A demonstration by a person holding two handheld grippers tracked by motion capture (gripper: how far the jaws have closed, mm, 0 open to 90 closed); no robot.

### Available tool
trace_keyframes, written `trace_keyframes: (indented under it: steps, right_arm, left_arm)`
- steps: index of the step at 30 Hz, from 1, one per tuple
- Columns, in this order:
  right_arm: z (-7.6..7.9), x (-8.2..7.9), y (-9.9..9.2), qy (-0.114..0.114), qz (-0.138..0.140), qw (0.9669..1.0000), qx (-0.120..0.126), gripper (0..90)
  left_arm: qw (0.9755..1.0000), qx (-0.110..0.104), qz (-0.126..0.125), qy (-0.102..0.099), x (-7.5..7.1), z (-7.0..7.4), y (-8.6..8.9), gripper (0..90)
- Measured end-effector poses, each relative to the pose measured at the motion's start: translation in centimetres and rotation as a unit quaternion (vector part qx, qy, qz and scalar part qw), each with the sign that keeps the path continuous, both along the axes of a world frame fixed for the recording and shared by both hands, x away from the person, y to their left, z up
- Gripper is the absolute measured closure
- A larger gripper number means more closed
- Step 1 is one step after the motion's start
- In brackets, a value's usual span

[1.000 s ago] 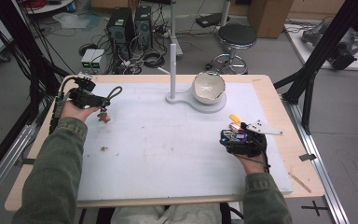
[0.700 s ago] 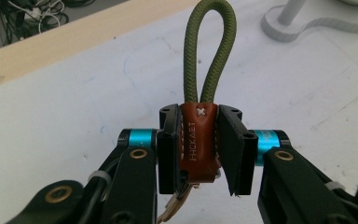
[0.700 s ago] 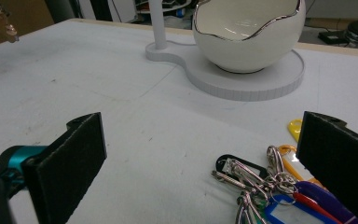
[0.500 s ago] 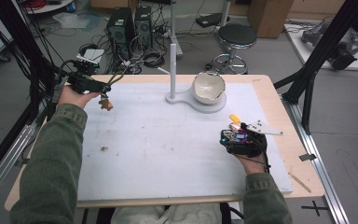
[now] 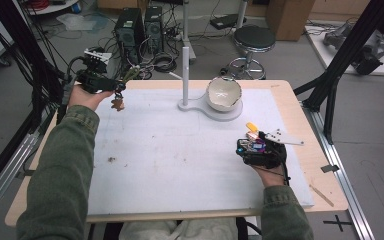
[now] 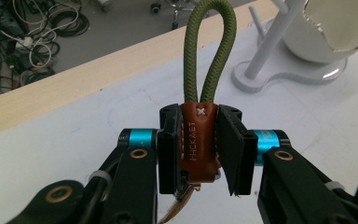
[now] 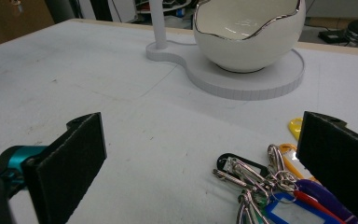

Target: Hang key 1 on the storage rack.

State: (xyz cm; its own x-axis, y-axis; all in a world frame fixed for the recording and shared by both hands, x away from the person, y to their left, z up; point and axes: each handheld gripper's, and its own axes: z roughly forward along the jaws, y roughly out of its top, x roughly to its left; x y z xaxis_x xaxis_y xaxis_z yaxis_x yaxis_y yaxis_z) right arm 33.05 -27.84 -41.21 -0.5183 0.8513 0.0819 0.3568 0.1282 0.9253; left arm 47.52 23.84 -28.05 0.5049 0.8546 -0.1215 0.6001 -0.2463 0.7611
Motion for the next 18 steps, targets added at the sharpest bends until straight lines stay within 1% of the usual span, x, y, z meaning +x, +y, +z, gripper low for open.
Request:
trace_keyframes:
  steps: [1, 2, 4, 6, 7, 8, 9, 11, 15, 17, 18]
  right_arm:
    - [0.0, 0.0, 0.0, 0.000, 0.000, 1.0000, 0.000, 0.7]
    - [0.0, 0.0, 0.0, 0.000, 0.000, 1.0000, -0.001, 0.7]
    - [0.0, 0.0, 0.0, 0.002, 0.000, 1.0000, 0.000, 0.7]
    - [0.0, 0.0, 0.0, 0.001, 0.000, 1.0000, 0.000, 0.7]
    - [0.0, 0.0, 0.0, 0.001, 0.000, 1.0000, 0.000, 0.7]
    - [0.0, 0.0, 0.0, 0.001, 0.000, 1.0000, -0.001, 0.7]
    - [0.0, 0.0, 0.0, 0.001, 0.000, 1.0000, -0.001, 0.7]
    - [0.0, 0.0, 0.0, 0.003, -0.001, 1.0000, 0.001, 0.7]
    - [0.0, 0.0, -0.1, 0.002, -0.001, 1.0000, 0.003, 0.7]
    - [0.0, 0.0, -0.1, 0.001, -0.001, 1.0000, 0.003, 0.7]
    - [0.0, 0.0, -0.1, 0.002, -0.002, 1.0000, 0.004, 0.7]
  left_arm:
    - [1.0000, -0.004, 0.000, 0.000, 0.1, -0.1, 0.0, 69.9]
    - [1.0000, -0.008, 0.004, 0.000, 0.3, -0.2, -0.1, 69.9]
    - [0.9997, -0.022, 0.010, -0.001, 0.6, -0.4, -0.2, 70.0]
    - [0.9990, -0.043, 0.012, 0.001, 1.0, -0.5, -0.3, 70.2]
    - [0.9988, -0.048, 0.013, 0.004, 1.1, -0.5, -0.4, 70.2]
    - [0.9988, -0.047, 0.014, 0.005, 1.3, -0.5, -0.6, 70.2]
    - [0.9991, -0.041, 0.010, 0.003, 1.4, -0.4, -0.9, 70.2]
    - [0.9994, -0.036, 0.003, 0.000, 1.5, -0.1, -1.7, 70.2]
    - [0.9995, -0.031, -0.009, -0.002, 1.8, 0.5, -3.0, 70.2]
    - [0.9994, -0.033, -0.009, -0.004, 1.9, 0.6, -3.4, 70.2]
    - [0.9992, -0.039, -0.010, -0.002, 2.0, 0.7, -3.5, 70.2]
